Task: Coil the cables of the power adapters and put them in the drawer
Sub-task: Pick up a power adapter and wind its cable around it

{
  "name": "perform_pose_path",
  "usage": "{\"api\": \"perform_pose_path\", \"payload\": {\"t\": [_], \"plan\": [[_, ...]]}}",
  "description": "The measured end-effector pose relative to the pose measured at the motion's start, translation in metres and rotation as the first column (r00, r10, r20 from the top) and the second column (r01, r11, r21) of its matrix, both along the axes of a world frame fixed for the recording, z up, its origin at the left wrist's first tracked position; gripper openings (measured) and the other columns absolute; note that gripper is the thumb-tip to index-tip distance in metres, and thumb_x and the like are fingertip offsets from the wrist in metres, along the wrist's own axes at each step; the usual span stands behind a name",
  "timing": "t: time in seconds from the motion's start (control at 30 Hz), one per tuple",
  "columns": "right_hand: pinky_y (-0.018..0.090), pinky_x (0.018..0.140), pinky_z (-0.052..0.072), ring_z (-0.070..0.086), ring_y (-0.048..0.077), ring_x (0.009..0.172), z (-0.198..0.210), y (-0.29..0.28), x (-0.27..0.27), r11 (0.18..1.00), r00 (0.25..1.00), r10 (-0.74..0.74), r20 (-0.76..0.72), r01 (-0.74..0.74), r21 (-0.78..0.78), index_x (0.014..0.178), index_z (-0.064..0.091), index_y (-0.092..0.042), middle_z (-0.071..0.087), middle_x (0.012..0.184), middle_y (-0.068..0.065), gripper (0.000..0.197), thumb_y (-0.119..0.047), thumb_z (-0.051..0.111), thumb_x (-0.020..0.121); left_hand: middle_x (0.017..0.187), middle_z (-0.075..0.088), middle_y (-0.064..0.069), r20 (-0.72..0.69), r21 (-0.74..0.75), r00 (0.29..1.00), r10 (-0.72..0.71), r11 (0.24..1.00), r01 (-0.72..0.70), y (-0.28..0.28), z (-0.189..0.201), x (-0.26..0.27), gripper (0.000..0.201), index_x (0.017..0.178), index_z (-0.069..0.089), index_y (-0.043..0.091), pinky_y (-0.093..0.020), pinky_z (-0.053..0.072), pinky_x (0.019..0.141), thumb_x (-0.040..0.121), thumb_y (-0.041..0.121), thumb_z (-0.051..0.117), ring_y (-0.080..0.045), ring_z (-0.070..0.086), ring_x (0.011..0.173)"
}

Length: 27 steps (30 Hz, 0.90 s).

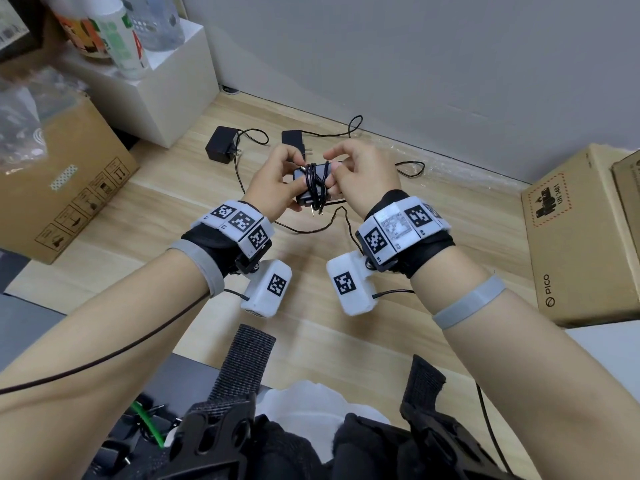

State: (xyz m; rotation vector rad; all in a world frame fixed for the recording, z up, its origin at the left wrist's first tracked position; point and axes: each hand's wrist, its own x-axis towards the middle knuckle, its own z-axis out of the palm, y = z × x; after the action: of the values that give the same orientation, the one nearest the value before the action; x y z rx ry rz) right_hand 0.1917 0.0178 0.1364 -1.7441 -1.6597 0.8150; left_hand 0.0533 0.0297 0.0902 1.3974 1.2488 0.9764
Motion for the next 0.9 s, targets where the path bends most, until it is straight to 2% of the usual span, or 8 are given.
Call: {"api": "perform_pose_path", "payload": {"t": [0.2, 0.33, 0.43, 0.53, 0.6, 0.67, 0.8, 0.9], "plan": [[0.038, 0.085, 0.049, 0.058, 0.016, 0.082, 0.000, 0.002, 0.003, 0.999, 0.994, 0.037, 0.102, -0.038, 0.012, 0.097, 0.064, -0.028, 0.052, 0.068, -0.010, 0.018, -0.036, 0.062, 0.082, 0.084, 0.054, 0.009, -0.057, 0.017, 0.994, -0.098, 0.995, 0.099, -0.002, 0.002, 0.002, 0.031, 0.079, 0.041, 0.026, -0.023, 0.046, 0.050, 0.088, -0.003, 0.051, -0.005, 0.054, 0.056], [0.042, 0.100, 0.039, 0.049, 0.020, 0.113, -0.005, 0.003, 0.005, 0.993, 0.973, 0.105, 0.205, -0.092, -0.068, 0.103, 0.064, -0.032, 0.054, 0.095, -0.008, 0.035, -0.056, 0.060, 0.078, 0.076, 0.049, 0.003, -0.092, 0.009, 0.980, -0.176, 0.984, 0.177, -0.005, 0.005, 0.007, 0.034, 0.078, 0.042, 0.025, -0.024, 0.048, 0.050, 0.086, -0.006, 0.051, -0.012, 0.054, 0.061], [0.030, 0.080, 0.055, 0.067, 0.012, 0.082, -0.004, 0.000, 0.010, 0.945, 0.976, 0.146, -0.161, -0.186, -0.270, 0.093, 0.065, -0.023, 0.066, 0.082, -0.005, 0.023, -0.042, 0.065, 0.081, 0.077, 0.051, 0.003, -0.134, 0.027, 0.971, -0.196, 0.979, 0.201, -0.006, 0.006, 0.009, 0.035, 0.076, 0.042, 0.024, -0.022, 0.047, 0.051, 0.083, -0.008, 0.053, -0.014, 0.051, 0.062], [0.008, 0.054, 0.045, 0.058, 0.000, 0.055, -0.001, 0.000, 0.015, 0.932, 0.966, 0.159, -0.206, -0.216, -0.291, 0.088, 0.062, -0.022, 0.061, 0.070, -0.005, 0.009, -0.028, 0.066, 0.083, 0.091, 0.058, -0.003, -0.172, 0.070, 0.964, -0.203, 0.973, 0.218, -0.007, 0.007, 0.009, 0.037, 0.075, 0.043, 0.026, -0.025, 0.047, 0.064, 0.081, -0.007, 0.057, -0.015, 0.054, 0.078], [0.009, 0.056, 0.044, 0.057, -0.001, 0.057, -0.003, 0.000, 0.018, 0.933, 0.969, 0.168, -0.182, -0.216, -0.289, 0.079, 0.062, -0.026, 0.061, 0.069, -0.007, 0.007, -0.030, 0.066, 0.083, 0.102, 0.056, -0.004, -0.236, 0.119, 0.954, -0.186, 0.969, 0.218, -0.007, 0.008, 0.008, 0.037, 0.074, 0.043, 0.029, -0.018, 0.044, 0.069, 0.081, -0.004, 0.059, -0.014, 0.054, 0.093], [0.014, 0.063, 0.045, 0.058, 0.000, 0.056, -0.006, 0.002, 0.019, 0.926, 0.969, 0.160, -0.187, -0.213, -0.312, 0.073, 0.064, -0.027, 0.062, 0.068, -0.008, 0.013, -0.036, 0.066, 0.082, 0.105, 0.054, -0.007, -0.271, 0.149, 0.948, -0.166, 0.966, 0.211, -0.005, 0.009, 0.008, 0.037, 0.074, 0.043, 0.030, -0.022, 0.047, 0.074, 0.081, -0.001, 0.062, -0.017, 0.055, 0.097], [0.018, 0.058, 0.038, 0.049, -0.003, 0.043, -0.012, 0.002, 0.023, 0.898, 0.967, 0.178, -0.185, -0.236, -0.370, 0.089, 0.070, -0.019, 0.060, 0.069, -0.007, 0.021, -0.038, 0.065, 0.082, 0.093, 0.063, -0.015, -0.217, 0.092, 0.966, -0.141, 0.982, 0.164, 0.001, 0.006, 0.000, 0.032, 0.076, 0.044, 0.029, -0.041, 0.049, 0.083, 0.084, 0.005, 0.063, -0.030, 0.060, 0.087], [0.022, 0.067, 0.043, 0.054, 0.006, 0.061, -0.018, -0.001, 0.021, 0.883, 0.959, 0.206, -0.194, -0.268, -0.385, 0.096, 0.068, -0.012, 0.060, 0.075, -0.003, 0.020, -0.027, 0.066, 0.083, 0.076, 0.056, -0.003, -0.169, 0.009, 0.977, -0.130, 0.991, 0.134, 0.004, 0.000, -0.005, 0.029, 0.078, 0.044, 0.027, -0.042, 0.047, 0.077, 0.087, 0.002, 0.057, -0.025, 0.053, 0.076]]}}
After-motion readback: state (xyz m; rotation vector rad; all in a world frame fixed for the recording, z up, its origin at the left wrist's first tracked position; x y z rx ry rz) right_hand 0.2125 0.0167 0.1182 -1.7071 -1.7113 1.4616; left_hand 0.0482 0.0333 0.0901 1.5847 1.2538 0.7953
